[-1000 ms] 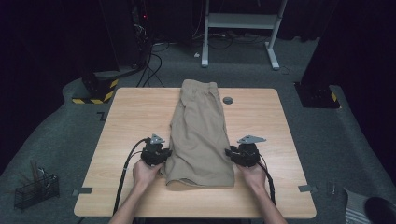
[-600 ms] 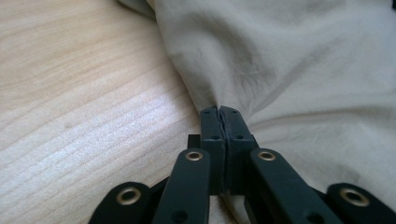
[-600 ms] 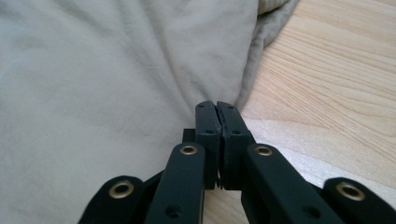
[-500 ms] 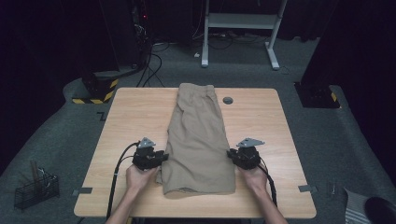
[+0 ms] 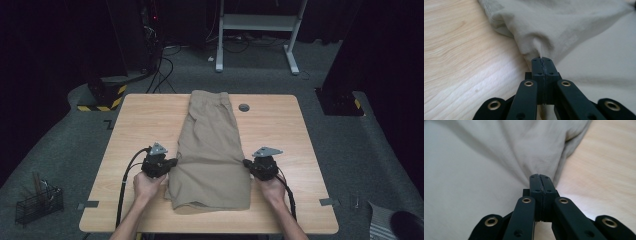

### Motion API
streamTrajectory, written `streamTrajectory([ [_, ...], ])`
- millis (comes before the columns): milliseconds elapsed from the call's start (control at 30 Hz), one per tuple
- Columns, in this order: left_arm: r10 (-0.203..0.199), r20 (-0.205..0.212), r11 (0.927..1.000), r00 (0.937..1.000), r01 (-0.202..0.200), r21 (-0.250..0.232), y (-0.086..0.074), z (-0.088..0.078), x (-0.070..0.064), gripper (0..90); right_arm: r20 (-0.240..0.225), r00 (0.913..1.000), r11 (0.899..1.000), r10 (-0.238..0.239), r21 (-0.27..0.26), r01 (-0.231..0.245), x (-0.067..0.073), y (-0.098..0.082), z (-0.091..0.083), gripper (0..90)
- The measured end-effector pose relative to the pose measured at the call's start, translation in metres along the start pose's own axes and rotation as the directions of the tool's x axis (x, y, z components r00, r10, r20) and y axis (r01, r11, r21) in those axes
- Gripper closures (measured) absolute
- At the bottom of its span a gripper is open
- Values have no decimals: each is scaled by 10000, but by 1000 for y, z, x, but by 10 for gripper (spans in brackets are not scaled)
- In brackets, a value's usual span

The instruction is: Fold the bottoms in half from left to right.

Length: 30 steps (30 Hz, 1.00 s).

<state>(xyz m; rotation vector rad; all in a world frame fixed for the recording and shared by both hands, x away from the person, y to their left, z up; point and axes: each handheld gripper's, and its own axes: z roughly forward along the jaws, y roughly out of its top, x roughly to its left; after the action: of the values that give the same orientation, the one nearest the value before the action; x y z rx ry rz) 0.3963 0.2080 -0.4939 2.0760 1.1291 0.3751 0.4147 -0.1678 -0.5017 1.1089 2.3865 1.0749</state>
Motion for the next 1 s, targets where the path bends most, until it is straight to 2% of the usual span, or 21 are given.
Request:
streamTrajectory([
  [33, -98, -41, 10000, 9999, 98, -7, -1, 1, 1, 883, 93, 9997, 9996, -235, 141, 234, 3, -1, 3, 879],
  [67, -272, -57, 9996, 9996, 272, -107, 0, 2, 3, 820, 192, 9993, 9994, -320, 162, 317, 5, -2, 5, 831],
  [200, -824, 118, 9921, 9965, 831, -935, 13, 1, 10, 569, 57, 9985, 9979, 552, -353, -550, -1, 4, 6, 656],
  [233, -885, 158, 9898, 9959, 897, -1107, 19, 3, 11, 533, 150, 9969, 9957, 774, -514, -766, -3, 8, 6, 606],
  [300, -921, 120, 9894, 9957, 928, -1114, 29, 10, 12, 499, 198, 9935, 9913, 1119, -724, -1102, -7, 17, 12, 588],
  [433, -1293, -141, 9905, 9915, 1285, -493, 37, 33, 18, 530, 504, 9920, 9925, 1159, -440, -1137, -6, 29, 31, 607],
  [533, -1460, -50, 9893, 9893, 1460, -57, 34, 44, 23, 694, 468, 9931, 9941, 1078, -126, -1073, -8, 28, 42, 778],
  [600, -1380, -53, 9904, 9904, 1379, -30, 30, 45, 24, 834, 548, 9945, 9960, 888, 6, -890, -8, 26, 43, 879],
  [633, -1405, -29, 9901, 9901, 1405, -61, 28, 44, 25, 882, 615, 9945, 9963, 853, 5, -854, -7, 25, 42, 895],
  [700, -1444, 35, 9895, 9895, 1444, -1, 26, 40, 26, 899, 657, 9944, 9966, 829, -9, -830, -9, 24, 39, 900],
  [767, -1251, -48, 9921, 9921, 1251, -75, 22, 34, 26, 900, 789, 9941, 9972, 745, -70, -742, -11, 22, 33, 900],
  [833, -1152, 239, 9933, 9930, 1154, -67, 18, 28, 24, 900, 719, 9945, 9971, 765, -100, -759, -13, 20, 28, 900],
  [933, -969, 275, 9952, 9949, 973, -123, 15, 25, 19, 899, 653, 9963, 9984, 551, 58, -556, -11, 16, 24, 895],
  [967, -1030, 279, 9944, 9943, 1035, -194, 16, 24, 19, 887, 645, 9969, 9988, 451, 161, -462, -10, 16, 24, 873],
  [1000, -1165, 269, 9926, 9928, 1173, -318, 17, 23, 21, 813, 656, 9969, 9989, 440, 117, -448, -9, 16, 24, 823],
])
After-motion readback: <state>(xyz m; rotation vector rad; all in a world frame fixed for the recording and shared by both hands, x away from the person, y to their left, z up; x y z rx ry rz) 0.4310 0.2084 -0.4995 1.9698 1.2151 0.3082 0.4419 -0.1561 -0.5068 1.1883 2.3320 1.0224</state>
